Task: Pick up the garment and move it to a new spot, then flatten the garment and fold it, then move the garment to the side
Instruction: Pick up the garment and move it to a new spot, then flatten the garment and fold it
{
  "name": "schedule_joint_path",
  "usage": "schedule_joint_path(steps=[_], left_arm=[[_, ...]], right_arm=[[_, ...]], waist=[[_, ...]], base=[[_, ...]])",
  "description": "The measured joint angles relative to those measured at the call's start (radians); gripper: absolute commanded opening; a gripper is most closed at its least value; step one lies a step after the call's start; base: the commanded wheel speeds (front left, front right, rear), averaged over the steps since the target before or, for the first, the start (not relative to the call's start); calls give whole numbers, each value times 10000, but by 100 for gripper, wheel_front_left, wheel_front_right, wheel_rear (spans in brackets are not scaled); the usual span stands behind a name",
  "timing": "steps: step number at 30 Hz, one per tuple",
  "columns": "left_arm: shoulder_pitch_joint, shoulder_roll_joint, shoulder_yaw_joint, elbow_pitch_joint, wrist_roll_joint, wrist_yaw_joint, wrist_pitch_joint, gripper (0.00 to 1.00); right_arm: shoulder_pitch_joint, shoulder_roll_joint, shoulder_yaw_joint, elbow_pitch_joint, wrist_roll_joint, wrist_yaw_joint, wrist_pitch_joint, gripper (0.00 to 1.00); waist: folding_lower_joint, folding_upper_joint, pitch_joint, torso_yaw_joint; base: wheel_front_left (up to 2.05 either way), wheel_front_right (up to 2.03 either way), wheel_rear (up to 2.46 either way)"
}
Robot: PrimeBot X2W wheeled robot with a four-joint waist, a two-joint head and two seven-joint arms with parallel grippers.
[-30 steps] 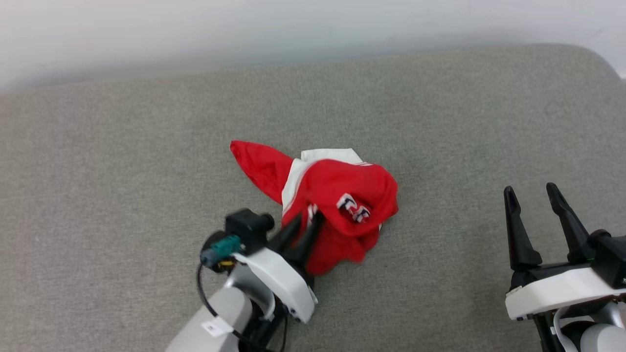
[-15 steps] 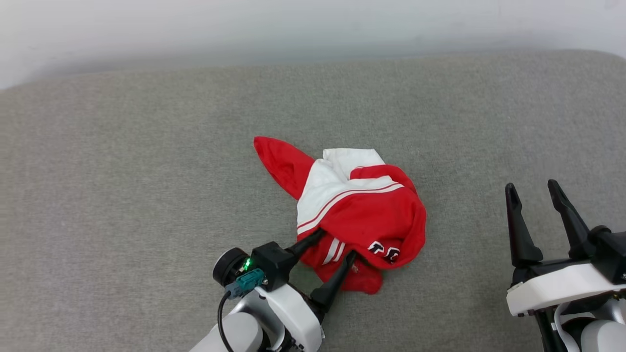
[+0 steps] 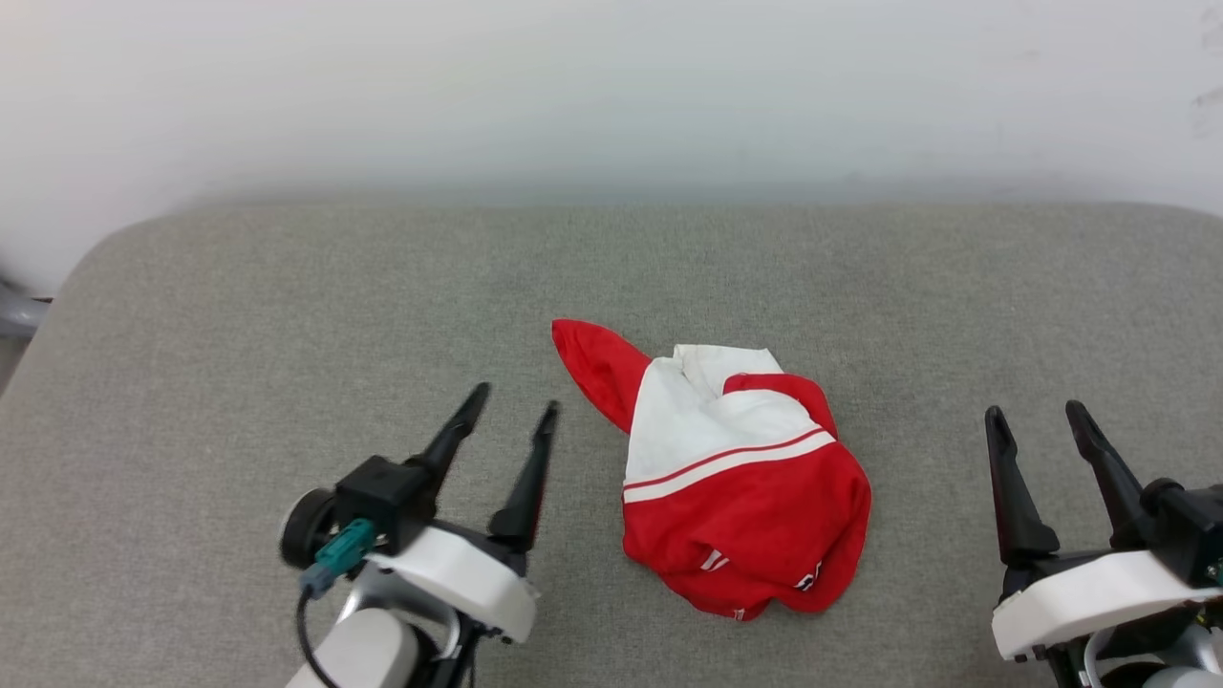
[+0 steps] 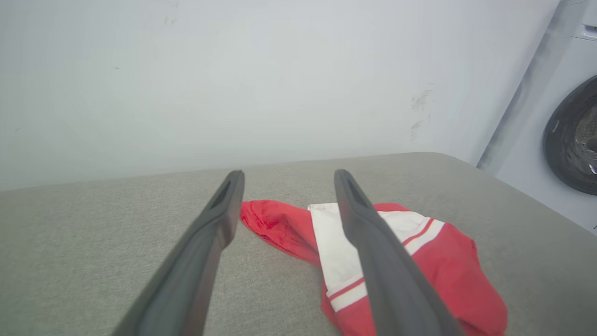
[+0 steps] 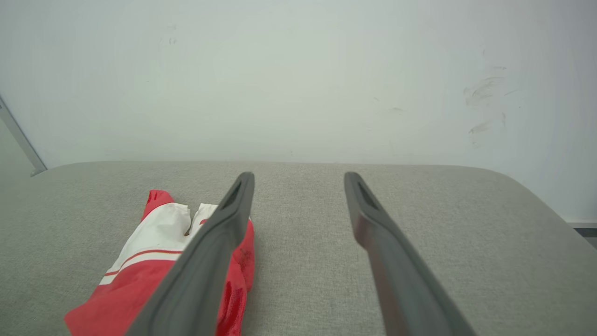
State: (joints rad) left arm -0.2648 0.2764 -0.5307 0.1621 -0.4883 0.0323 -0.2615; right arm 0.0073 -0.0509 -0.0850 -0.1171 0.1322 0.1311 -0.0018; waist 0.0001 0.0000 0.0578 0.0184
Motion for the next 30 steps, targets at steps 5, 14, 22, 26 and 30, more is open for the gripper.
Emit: schedule_joint_path(steps=[5, 14, 22, 26, 30], left_arm=[[703, 217, 1181, -180, 29, 474, -15, 100], [1723, 447, 2422, -359, 194, 644, -15, 100], [1987, 387, 2562, -178, 267, 453, -15, 100], [1986, 347, 2615, -107, 290, 380, -15, 100], [1942, 360, 2660, -13, 336, 297, -15, 100]], right_arm=[[306, 0, 10, -58, 21, 0, 119, 100], [676, 0, -19, -109, 127, 0, 290, 100], [751, 0, 52, -146, 127, 0, 330, 100], [746, 0, 73, -146, 127, 0, 332, 100], [734, 0, 77, -142, 167, 0, 324, 100]], waist=[[-1, 0, -387, 65], [-1, 0, -723, 123], [-1, 0, -730, 130], [-1, 0, -696, 118], [-1, 0, -614, 77]], base=[[0, 0, 0], [0, 0, 0], [0, 0, 0], [0, 0, 0], [0, 0, 0]])
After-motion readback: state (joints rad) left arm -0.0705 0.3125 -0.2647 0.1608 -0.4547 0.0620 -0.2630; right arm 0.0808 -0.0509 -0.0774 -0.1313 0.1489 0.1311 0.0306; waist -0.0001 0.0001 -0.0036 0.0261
